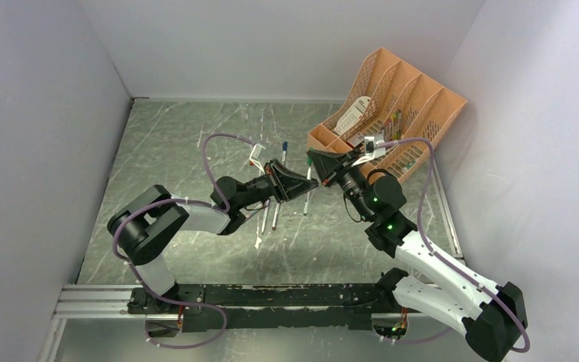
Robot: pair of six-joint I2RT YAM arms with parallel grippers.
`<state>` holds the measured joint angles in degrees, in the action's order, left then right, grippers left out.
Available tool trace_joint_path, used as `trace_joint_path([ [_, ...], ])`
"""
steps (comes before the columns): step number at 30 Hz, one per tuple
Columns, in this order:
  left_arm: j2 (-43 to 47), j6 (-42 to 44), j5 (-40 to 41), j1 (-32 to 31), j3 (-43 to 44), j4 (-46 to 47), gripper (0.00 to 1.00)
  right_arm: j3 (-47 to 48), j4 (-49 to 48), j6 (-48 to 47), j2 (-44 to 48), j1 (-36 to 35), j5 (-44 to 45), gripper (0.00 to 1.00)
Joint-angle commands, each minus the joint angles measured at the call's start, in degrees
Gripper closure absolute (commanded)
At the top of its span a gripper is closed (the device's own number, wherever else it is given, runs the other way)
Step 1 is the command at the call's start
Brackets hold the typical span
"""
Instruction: Insert the pens into the pen caps
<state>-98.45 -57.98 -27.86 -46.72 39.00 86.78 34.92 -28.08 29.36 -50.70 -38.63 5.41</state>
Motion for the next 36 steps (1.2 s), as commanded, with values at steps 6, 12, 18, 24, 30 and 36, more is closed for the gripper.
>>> trace_joint_path([
  [6,1.14,2.46,-0.73,-0.55,2.01,6.05,0.93,-0.46,1.25,-0.61,2.38,0.20,-0.16,1.00],
  [12,0.76,3.10,-1.42,-0.49,2.46,4.72,0.93,-0.28,1.44,-0.62,3.48,0.22,0.15,1.00],
  [18,0.07,3.25,-1.58,-0.59,2.19,4.49,0.93,0.13,1.34,-0.63,4.21,0.20,0.08,1.00],
  [24,-0.13,4.19,-2.17,-1.35,2.50,3.05,0.93,1.07,0.89,-1.41,4.59,0.26,0.79,1.00],
  [30,-0.85,3.70,-2.31,-1.74,2.91,3.76,0.93,1.34,0.56,-1.52,4.37,0.25,0.35,1.00],
  [36,-0.62,4.07,-1.91,-1.72,2.64,3.49,0.93,0.61,0.44,-1.28,5.06,0.31,0.31,1.00],
])
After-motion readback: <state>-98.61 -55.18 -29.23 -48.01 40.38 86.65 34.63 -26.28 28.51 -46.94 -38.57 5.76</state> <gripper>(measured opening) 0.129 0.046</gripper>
